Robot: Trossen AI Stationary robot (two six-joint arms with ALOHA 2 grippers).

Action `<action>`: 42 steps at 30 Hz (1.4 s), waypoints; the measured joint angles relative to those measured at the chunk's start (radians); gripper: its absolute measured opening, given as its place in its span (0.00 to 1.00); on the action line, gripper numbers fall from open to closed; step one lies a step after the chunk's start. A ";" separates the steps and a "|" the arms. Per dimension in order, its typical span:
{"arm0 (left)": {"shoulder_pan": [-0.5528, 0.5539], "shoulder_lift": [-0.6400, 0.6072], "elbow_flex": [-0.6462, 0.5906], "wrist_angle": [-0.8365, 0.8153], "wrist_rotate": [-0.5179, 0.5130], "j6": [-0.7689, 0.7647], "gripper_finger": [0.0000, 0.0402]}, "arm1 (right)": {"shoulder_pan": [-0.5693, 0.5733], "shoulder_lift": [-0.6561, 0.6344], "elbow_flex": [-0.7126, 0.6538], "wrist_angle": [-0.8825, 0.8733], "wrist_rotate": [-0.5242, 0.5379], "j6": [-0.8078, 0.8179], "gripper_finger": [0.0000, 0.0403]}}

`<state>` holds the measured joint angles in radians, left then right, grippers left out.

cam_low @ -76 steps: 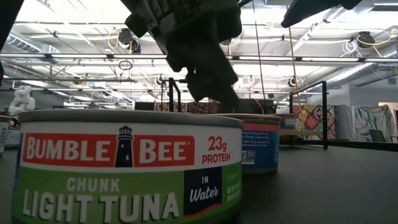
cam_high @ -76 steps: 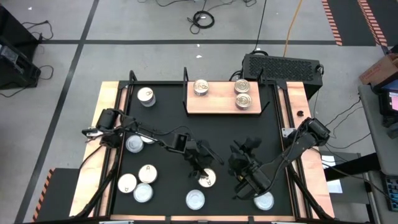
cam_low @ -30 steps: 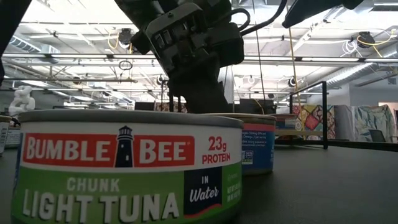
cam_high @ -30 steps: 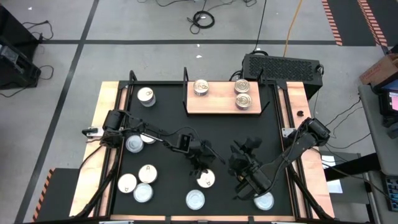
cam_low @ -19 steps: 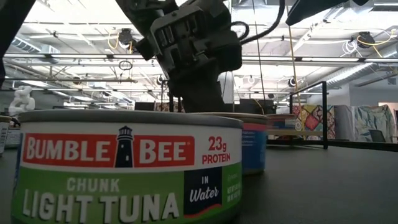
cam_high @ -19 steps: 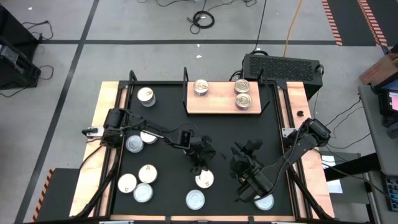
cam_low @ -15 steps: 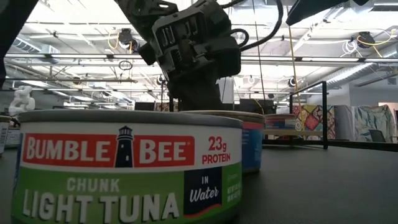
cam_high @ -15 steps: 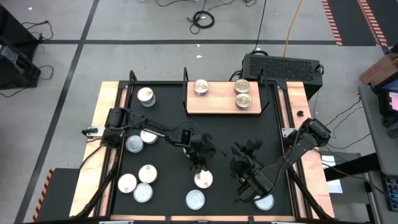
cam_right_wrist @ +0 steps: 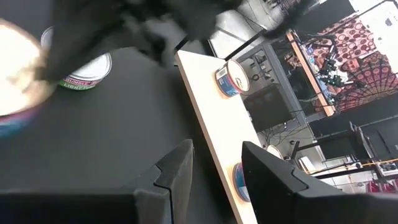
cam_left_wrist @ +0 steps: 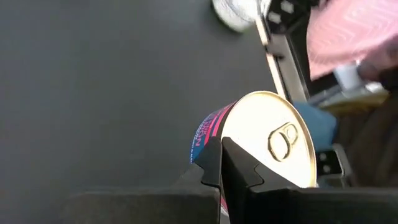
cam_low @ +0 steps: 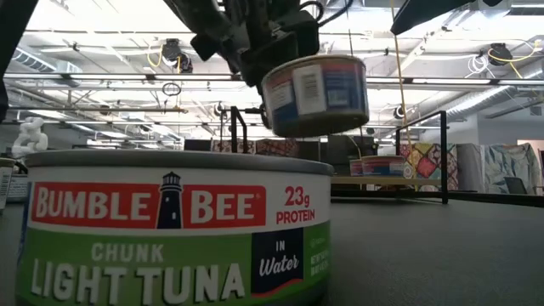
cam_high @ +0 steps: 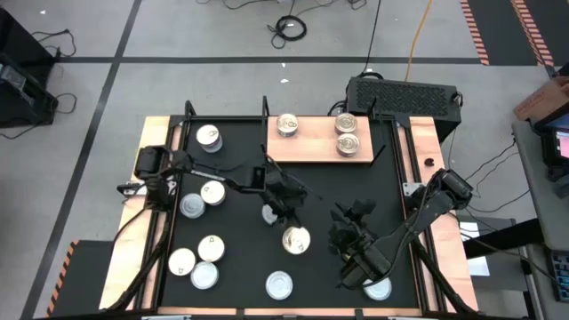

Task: Stack canned seafood by type on shelf
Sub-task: Put the blue pink tuna can on the shelf

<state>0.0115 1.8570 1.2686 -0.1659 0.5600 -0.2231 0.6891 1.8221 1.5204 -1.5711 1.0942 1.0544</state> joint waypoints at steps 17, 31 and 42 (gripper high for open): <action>0.328 -0.076 0.001 0.092 -0.169 -0.086 0.00 | 0.000 0.000 0.000 0.000 0.000 0.008 0.33; 0.502 -0.077 0.009 0.106 -0.164 -0.067 0.00 | -0.003 0.000 0.000 0.000 0.001 0.012 0.33; 0.524 -0.077 0.010 0.005 -0.182 0.072 0.00 | -0.010 0.000 0.000 0.000 0.005 0.010 0.33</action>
<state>0.5352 1.7802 1.2781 -0.1612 0.3775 -0.1508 0.6796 1.8221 1.5204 -1.5711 1.0996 1.0646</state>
